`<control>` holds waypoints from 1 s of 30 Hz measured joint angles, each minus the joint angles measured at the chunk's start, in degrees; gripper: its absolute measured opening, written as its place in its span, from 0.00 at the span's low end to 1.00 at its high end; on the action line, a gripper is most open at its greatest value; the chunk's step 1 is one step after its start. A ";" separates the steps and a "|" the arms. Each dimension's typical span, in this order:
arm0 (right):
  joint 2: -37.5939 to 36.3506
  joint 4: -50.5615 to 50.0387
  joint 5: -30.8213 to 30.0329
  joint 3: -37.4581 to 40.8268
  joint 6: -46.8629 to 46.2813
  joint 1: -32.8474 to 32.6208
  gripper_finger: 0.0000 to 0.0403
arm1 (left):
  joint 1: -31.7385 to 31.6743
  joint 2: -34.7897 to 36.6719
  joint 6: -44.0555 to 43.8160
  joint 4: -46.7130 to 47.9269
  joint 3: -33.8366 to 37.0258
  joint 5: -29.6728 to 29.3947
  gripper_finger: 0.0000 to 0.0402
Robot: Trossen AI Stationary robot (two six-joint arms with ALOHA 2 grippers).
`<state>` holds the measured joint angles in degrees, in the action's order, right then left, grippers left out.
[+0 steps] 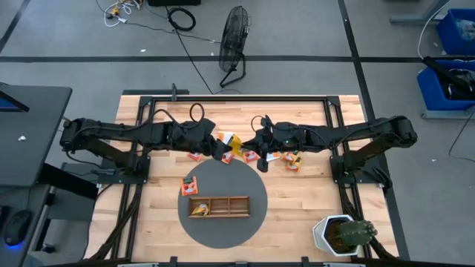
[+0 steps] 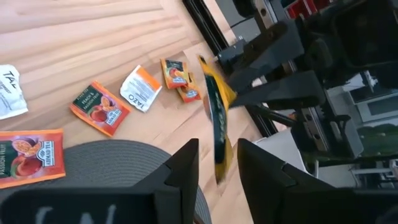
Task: Pick & Place Tea
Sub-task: Put the yellow tea bag into the left section of the wooden organizer
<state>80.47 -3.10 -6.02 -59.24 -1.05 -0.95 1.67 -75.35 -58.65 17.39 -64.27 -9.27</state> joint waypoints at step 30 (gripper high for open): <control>-3.65 -2.76 2.65 0.00 -6.12 0.07 0.33 | 1.13 1.51 20.08 -0.02 -0.09 6.81 0.00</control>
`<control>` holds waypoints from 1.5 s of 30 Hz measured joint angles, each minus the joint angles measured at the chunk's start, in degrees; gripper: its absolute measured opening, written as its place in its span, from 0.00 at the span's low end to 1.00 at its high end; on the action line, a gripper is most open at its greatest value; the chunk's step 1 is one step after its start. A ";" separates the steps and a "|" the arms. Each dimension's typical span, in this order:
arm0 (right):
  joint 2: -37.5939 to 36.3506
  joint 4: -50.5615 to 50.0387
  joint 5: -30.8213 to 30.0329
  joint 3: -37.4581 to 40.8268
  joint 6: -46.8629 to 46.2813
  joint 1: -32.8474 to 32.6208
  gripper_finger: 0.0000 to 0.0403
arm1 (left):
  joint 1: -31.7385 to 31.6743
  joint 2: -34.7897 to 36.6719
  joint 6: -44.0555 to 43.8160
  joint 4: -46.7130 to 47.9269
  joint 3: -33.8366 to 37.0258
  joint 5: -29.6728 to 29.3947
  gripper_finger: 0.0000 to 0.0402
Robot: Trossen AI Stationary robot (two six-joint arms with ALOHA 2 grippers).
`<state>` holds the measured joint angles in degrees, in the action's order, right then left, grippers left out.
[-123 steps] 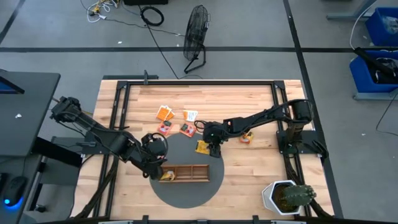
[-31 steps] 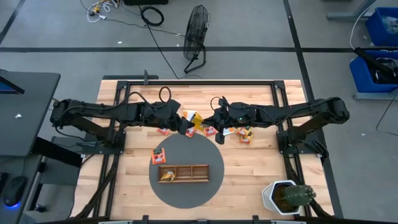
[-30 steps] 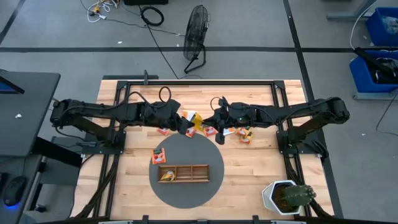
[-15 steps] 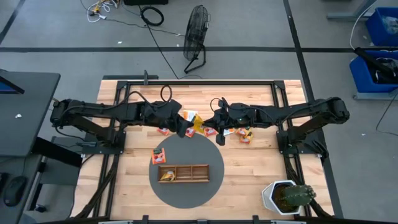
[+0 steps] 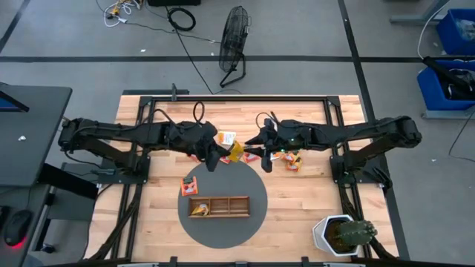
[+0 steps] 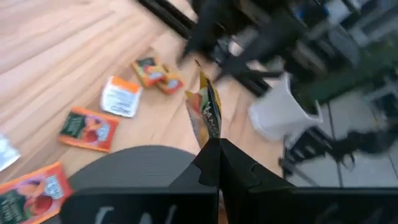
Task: Pick & Place Tea
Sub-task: Put the yellow tea bag into the left section of the wooden organizer
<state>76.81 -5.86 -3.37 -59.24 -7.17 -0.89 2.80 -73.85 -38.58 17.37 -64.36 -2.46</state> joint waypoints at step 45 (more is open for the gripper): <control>-2.73 -8.86 5.85 -0.04 -15.31 0.52 0.43 | 33.28 -11.61 4.71 28.82 0.27 -12.79 0.00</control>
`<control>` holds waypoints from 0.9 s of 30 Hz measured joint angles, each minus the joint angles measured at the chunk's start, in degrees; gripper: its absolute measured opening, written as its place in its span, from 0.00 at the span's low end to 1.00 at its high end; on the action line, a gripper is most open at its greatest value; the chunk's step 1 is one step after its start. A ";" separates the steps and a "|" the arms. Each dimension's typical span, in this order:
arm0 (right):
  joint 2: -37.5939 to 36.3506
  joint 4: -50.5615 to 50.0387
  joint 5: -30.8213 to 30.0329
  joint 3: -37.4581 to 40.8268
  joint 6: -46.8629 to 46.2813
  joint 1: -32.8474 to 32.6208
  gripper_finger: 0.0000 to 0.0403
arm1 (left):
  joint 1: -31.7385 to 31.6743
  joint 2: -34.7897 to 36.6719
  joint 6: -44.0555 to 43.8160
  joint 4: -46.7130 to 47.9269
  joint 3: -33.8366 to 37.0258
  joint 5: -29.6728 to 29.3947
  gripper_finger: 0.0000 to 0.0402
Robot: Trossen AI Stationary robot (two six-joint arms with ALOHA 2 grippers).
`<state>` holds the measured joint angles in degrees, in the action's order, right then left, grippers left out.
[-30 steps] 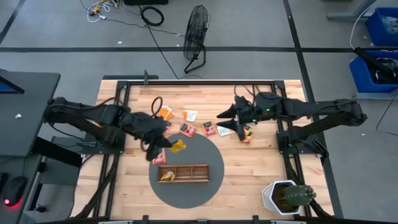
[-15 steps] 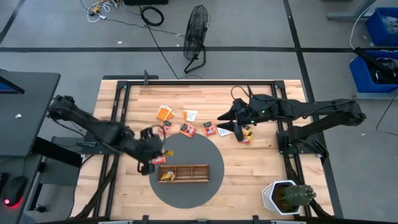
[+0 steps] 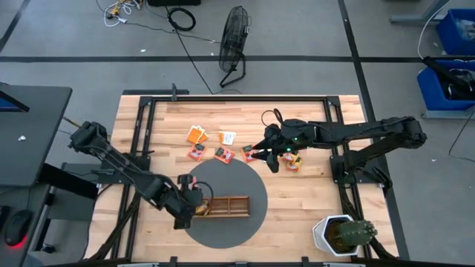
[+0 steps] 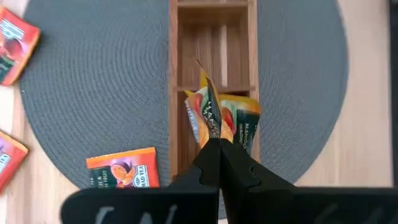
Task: Pick & Place Tea
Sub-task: Put the yellow tea bag into the left section of the wooden organizer
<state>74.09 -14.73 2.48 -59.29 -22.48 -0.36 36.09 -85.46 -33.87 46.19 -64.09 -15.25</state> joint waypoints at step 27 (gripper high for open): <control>0.24 1.80 0.13 0.00 0.70 0.00 0.36 | 1.96 -5.67 1.49 0.43 0.00 -2.11 0.00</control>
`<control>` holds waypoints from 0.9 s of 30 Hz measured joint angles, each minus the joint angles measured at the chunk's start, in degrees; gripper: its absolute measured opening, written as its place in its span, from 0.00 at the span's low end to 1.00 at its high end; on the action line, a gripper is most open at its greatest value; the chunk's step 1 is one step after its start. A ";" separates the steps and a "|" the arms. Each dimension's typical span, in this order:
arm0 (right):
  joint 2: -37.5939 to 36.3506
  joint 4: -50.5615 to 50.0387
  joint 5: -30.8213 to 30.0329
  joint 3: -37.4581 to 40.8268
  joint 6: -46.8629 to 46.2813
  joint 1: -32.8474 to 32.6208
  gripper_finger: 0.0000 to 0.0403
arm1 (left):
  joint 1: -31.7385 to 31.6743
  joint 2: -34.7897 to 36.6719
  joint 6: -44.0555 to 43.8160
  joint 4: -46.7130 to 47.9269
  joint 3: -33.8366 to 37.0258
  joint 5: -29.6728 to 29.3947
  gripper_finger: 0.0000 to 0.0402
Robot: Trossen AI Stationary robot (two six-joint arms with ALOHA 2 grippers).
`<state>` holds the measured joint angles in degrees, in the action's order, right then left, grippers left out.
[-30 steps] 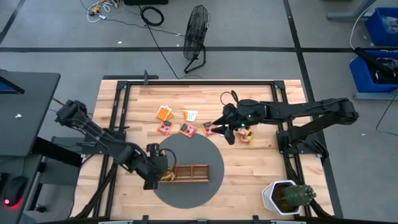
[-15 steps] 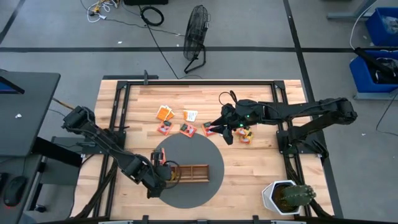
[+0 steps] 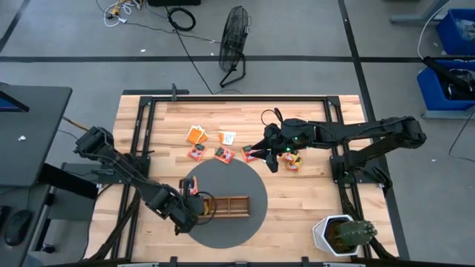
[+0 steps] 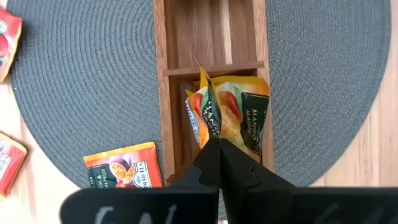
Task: Pick & Place Tea
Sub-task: Put the yellow tea bag into the left section of the wooden organizer
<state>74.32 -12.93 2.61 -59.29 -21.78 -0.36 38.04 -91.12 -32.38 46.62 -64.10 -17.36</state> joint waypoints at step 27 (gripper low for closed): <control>0.00 -1.90 -0.29 0.02 1.26 0.00 0.36 | -1.03 -2.28 -1.30 -4.82 -0.02 8.60 0.03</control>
<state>74.32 -14.83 2.32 -59.27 -20.53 -0.36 37.01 -93.41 -33.67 41.80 -64.12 -8.76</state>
